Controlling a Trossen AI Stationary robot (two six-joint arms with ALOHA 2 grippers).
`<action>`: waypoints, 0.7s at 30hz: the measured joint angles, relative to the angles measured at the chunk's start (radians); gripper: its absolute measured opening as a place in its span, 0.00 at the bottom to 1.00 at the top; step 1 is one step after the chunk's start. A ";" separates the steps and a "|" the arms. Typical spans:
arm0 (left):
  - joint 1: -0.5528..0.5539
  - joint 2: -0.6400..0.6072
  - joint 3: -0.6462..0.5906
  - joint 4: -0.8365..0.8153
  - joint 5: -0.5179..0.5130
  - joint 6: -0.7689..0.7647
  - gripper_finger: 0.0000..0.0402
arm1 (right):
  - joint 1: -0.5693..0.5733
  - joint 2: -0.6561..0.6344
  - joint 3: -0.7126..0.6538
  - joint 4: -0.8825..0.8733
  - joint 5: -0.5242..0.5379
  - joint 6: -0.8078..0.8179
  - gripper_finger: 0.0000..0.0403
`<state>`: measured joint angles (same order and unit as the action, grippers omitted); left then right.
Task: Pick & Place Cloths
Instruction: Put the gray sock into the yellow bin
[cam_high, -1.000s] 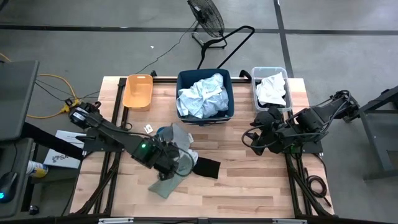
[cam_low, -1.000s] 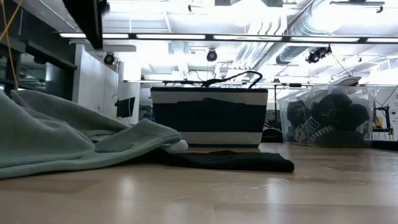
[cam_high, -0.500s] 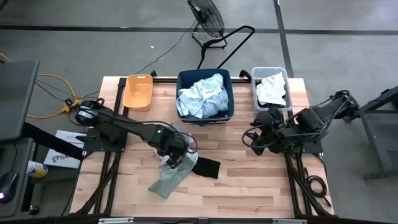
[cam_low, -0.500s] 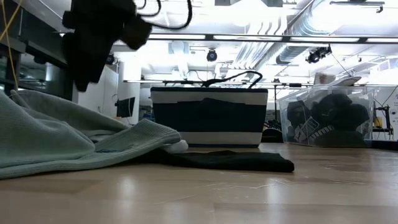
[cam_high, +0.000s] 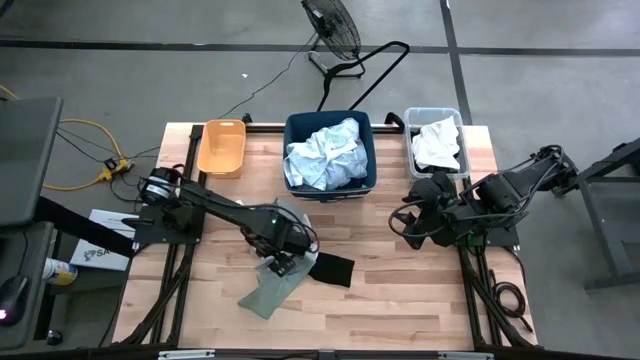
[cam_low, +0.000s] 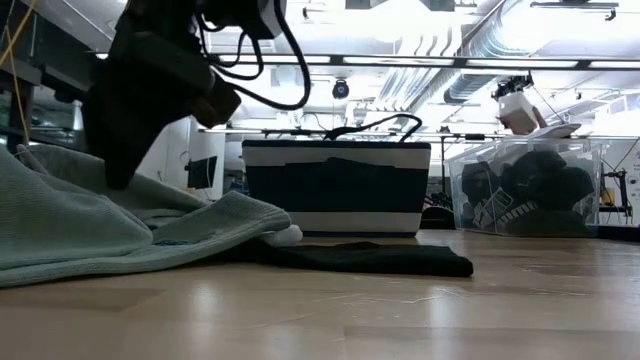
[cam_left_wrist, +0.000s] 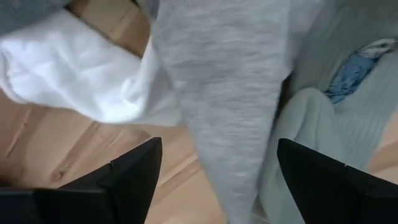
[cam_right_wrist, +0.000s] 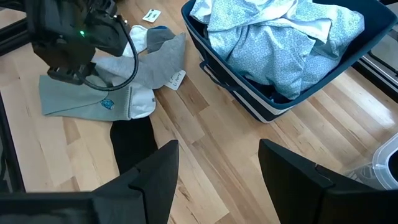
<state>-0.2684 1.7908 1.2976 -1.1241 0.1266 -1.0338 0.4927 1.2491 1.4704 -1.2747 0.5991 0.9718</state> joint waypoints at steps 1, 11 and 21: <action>0.000 0.000 0.000 -0.007 0.004 0.000 0.75 | 0.000 0.000 0.000 0.000 0.000 0.000 0.53; 0.000 -0.001 0.000 -0.002 0.051 0.005 0.28 | 0.000 0.000 0.000 0.000 0.000 0.000 0.53; 0.000 -0.002 0.002 -0.045 0.047 0.056 0.01 | 0.000 0.000 0.000 0.000 0.000 0.000 0.53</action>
<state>-0.2687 1.7887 1.2997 -1.1694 0.1739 -0.9775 0.4930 1.2491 1.4704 -1.2743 0.5991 0.9722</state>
